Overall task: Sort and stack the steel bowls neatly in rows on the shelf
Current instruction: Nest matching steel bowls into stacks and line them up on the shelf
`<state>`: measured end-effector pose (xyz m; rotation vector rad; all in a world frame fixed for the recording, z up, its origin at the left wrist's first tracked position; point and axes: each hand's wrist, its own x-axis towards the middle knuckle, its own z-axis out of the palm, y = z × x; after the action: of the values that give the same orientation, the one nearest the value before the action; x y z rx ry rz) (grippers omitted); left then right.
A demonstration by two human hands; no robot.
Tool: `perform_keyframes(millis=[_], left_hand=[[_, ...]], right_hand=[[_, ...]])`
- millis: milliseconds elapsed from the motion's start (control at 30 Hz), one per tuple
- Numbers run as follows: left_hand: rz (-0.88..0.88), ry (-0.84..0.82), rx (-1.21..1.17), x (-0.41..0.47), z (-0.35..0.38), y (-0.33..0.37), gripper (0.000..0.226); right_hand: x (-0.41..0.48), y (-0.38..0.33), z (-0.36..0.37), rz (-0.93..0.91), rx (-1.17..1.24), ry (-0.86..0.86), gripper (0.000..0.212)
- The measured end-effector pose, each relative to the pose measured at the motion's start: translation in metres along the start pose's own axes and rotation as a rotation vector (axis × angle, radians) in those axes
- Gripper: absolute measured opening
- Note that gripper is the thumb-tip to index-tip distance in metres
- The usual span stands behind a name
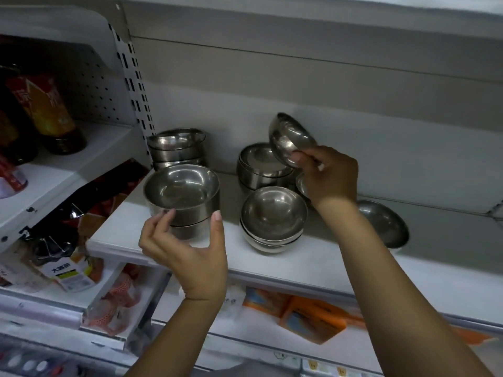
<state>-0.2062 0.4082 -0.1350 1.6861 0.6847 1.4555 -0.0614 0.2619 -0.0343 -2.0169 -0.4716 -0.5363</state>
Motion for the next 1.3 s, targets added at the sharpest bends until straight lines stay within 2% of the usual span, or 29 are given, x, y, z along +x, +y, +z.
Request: perform_keyframes(millis=[100,200,233,333,400,467,567,867,967,1100,1233,1300], left_hand=[[0.056,-0.095,0.003,-0.013,0.005,0.008,0.036],[0.082,-0.192,-0.063,-0.02,0.013,0.021,0.024],[0.069,-0.227,-0.087,-0.023,0.017,0.025,0.022],[0.019,-0.378,-0.114,-0.035,0.025,0.031,0.025],[0.06,-0.447,-0.074,-0.044,0.03,0.03,0.03],[0.122,-0.457,-0.005,-0.051,0.034,0.027,0.032],[0.107,-0.455,0.025,-0.055,0.037,0.027,0.033],[0.13,-0.446,0.074,-0.059,0.037,0.031,0.03],[0.124,-0.441,0.065,-0.059,0.038,0.037,0.026],[0.109,-0.453,0.049,-0.055,0.04,0.043,0.03],[0.118,-0.439,0.048,-0.053,0.039,0.042,0.024],[0.136,-0.438,0.05,-0.053,0.038,0.038,0.023]], right_hand=[[-0.024,0.012,-0.031,0.017,0.006,0.019,0.008],[-0.056,0.024,-0.058,-0.029,0.023,0.058,0.022],[-0.066,0.028,-0.064,-0.049,0.011,0.06,0.025],[-0.091,0.039,-0.074,-0.172,-0.029,0.078,0.015],[-0.108,0.044,-0.076,-0.212,0.011,0.076,0.011],[-0.123,0.046,-0.078,-0.213,0.054,0.06,0.009],[-0.14,0.055,-0.081,-0.176,0.07,0.044,0.017],[-0.135,0.099,-0.091,-0.267,-0.17,-0.053,0.013],[-0.133,0.107,-0.091,-0.279,-0.182,-0.093,0.025],[-0.128,0.104,-0.091,-0.228,-0.196,-0.234,0.014],[-0.113,0.094,-0.095,-0.193,-0.103,-0.323,0.026],[-0.099,0.084,-0.094,-0.169,-0.027,-0.339,0.026]])
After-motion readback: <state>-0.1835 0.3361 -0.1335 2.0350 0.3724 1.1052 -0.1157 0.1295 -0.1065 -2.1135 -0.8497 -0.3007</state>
